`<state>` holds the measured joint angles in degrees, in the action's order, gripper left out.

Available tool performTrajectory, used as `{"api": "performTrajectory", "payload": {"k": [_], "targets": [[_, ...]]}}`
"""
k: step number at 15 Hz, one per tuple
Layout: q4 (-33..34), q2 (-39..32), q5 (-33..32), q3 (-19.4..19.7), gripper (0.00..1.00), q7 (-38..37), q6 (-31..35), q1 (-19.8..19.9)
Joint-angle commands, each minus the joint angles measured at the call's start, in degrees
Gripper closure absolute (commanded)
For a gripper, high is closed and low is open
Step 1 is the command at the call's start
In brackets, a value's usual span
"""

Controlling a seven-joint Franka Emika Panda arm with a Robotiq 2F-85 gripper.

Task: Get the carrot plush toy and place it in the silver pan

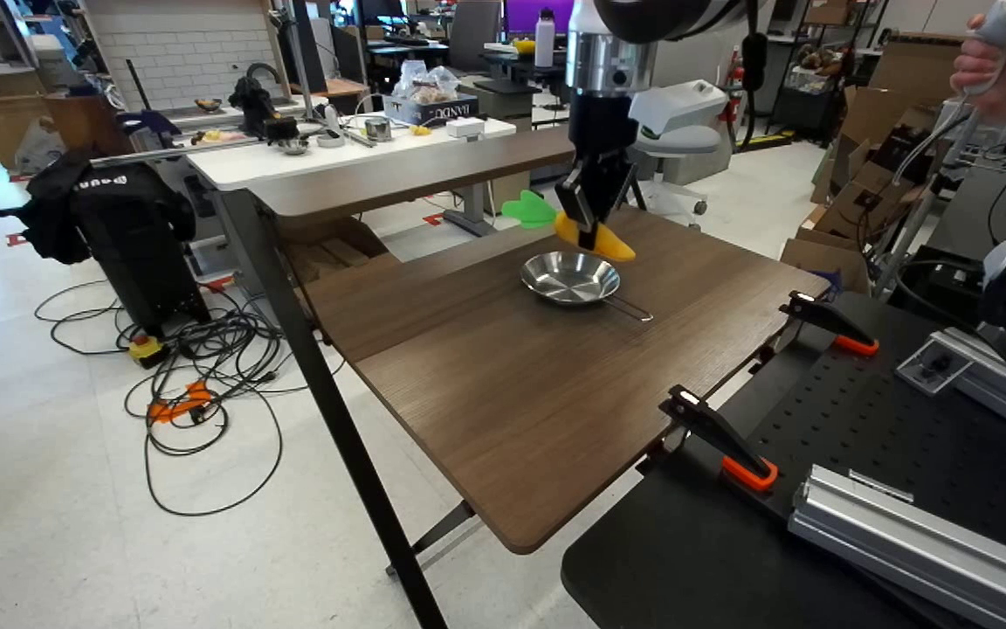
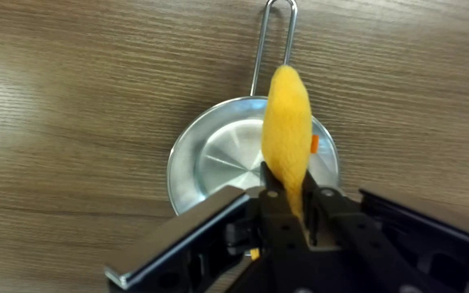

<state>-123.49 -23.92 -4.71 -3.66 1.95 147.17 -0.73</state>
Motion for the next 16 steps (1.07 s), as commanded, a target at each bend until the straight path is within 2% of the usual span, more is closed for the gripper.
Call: {"api": "performTrajectory", "payload": {"k": [1,2,4,11,13,16], "targets": [[-0.69,1.28,0.31,0.86,0.97,0.04,-0.38,-0.67],[-0.55,1.20,0.29,1.04,0.64,0.02,-0.56,-0.56],[-0.44,1.04,0.11,1.61,0.57,-0.13,-0.67,-0.42],[-0.90,1.38,-0.29,2.64,0.05,-0.29,-0.55,-0.53],[-1.16,2.00,-0.49,2.71,0.00,-0.41,-0.77,-0.70],[-1.67,3.41,-1.13,2.98,0.00,-0.90,-1.94,-1.07]]}}
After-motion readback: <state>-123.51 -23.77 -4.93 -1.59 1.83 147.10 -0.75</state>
